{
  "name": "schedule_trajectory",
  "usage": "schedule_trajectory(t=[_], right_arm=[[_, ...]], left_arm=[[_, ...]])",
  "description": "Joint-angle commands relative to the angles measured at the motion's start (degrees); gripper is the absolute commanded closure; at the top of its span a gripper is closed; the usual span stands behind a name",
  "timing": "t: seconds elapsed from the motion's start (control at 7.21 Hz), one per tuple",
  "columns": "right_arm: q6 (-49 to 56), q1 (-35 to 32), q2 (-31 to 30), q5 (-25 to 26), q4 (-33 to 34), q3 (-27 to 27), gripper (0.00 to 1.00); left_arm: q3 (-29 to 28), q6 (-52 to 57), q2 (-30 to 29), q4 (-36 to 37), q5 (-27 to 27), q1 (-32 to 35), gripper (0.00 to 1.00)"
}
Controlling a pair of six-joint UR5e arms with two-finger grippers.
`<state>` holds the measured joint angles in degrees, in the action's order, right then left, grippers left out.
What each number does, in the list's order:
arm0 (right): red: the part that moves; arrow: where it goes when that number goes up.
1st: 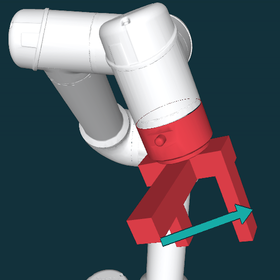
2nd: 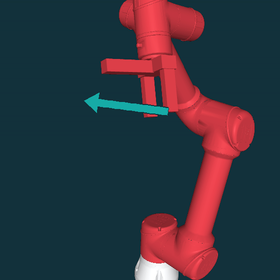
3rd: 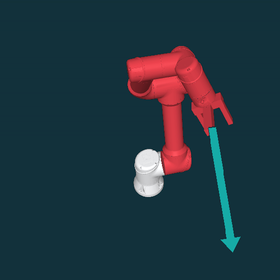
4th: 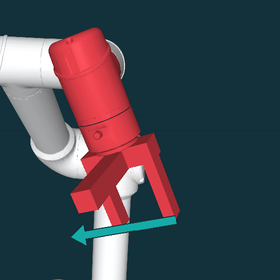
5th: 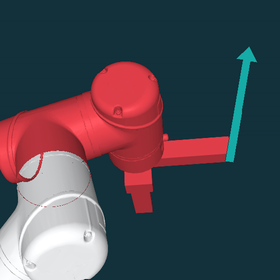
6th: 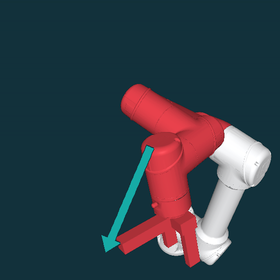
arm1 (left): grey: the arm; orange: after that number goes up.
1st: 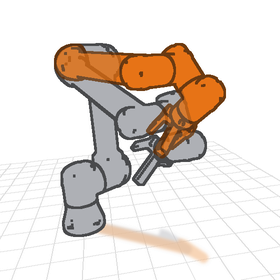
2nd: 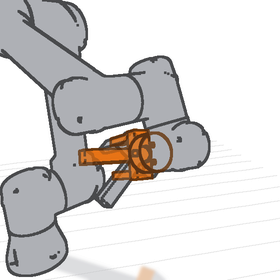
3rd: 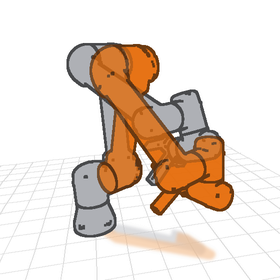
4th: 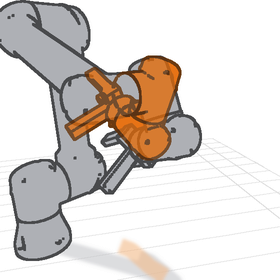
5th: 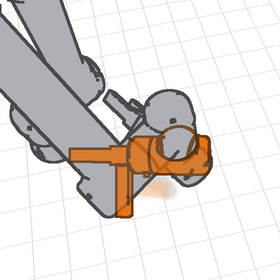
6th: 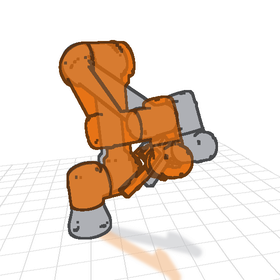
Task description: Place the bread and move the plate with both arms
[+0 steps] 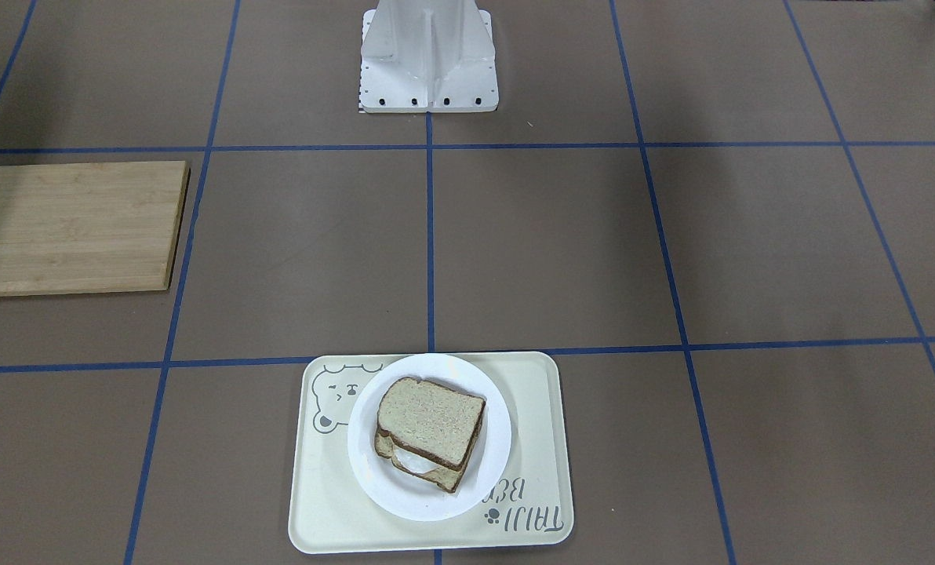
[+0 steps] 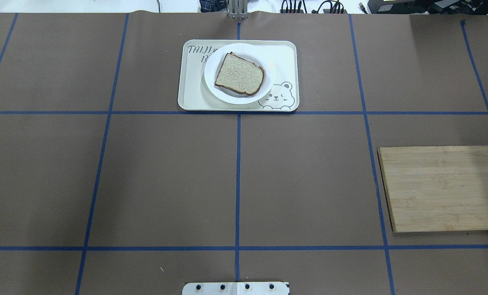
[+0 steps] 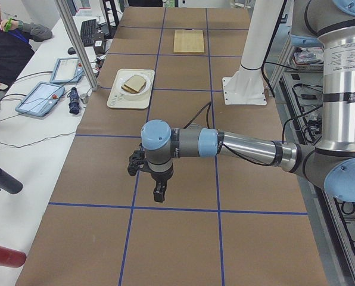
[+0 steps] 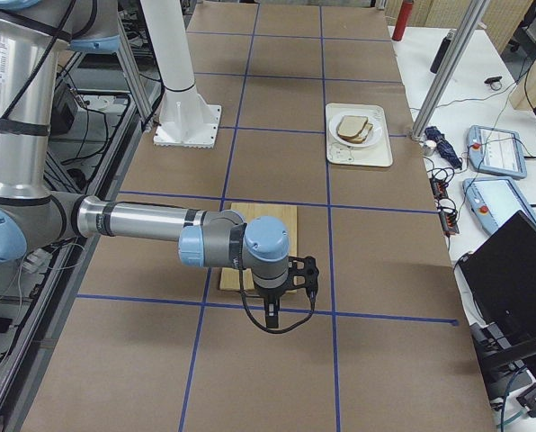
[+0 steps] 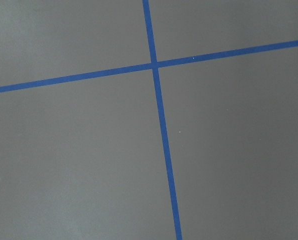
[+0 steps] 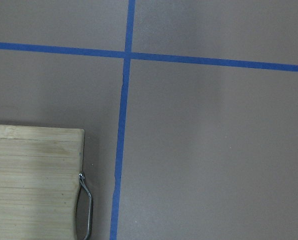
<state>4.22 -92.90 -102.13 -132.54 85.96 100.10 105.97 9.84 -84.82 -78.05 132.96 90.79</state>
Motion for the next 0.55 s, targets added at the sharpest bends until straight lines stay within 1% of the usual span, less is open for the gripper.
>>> schedule_trajectory(t=[0.0,0.42], right_arm=[[0.0,0.0,0.0,0.0,0.0,0.0,0.00],[0.0,0.0,0.0,0.0,0.0,0.1,0.00]], left_arm=[[-0.1,0.0,0.0,0.0,0.0,0.0,0.01],[0.1,0.0,0.0,0.4,0.0,0.1,0.01]])
